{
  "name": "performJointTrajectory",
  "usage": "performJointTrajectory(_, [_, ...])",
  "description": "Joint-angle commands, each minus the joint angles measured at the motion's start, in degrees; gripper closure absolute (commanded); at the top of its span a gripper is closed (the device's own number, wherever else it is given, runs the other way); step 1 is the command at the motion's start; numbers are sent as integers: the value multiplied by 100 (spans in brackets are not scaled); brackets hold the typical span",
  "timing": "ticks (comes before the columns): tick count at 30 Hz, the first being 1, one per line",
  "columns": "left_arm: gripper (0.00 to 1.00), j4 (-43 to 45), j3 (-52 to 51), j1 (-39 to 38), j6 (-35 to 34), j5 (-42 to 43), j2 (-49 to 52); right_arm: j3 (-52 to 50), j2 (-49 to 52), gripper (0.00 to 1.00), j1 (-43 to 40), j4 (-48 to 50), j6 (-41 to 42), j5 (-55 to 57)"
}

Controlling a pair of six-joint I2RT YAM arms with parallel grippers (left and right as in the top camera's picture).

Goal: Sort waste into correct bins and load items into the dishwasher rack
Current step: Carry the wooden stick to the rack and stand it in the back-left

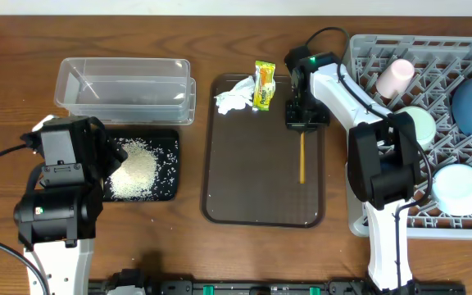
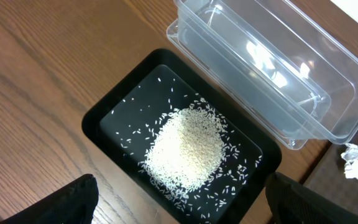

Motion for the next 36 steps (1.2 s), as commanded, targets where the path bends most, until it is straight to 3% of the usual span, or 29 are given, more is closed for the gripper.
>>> performJointTrajectory(1, [12, -7, 66, 28, 35, -28, 7, 260, 120, 99, -15, -181, 42, -354])
performJointTrajectory(15, [12, -7, 66, 28, 35, -28, 4, 3023, -688, 99, -1217, -2201, -1060, -459])
performJointTrajectory(25, [12, -7, 66, 28, 35, -28, 4, 2973, -1021, 99, -2194, -2238, -2406, -485])
performJointTrajectory(30, [12, -7, 66, 28, 35, -28, 4, 2597, -1021, 97, -2238, -1932, -2472, -481])
performJointTrajectory(31, [12, -7, 66, 28, 35, -28, 4, 2498, -1021, 94, -2236, -1878, -2468, -481])
performJointTrajectory(33, [12, -7, 66, 28, 35, -28, 4, 2308, -1021, 75, -2234, -1773, -2402, -474])
performJointTrajectory(34, [12, -7, 66, 28, 35, -28, 4, 2221, -1021, 72, -2234, -1725, -2402, -476])
performJointTrajectory(36, [12, -7, 66, 28, 35, -28, 4, 2002, -1021, 57, -2234, -1596, -2402, -472])
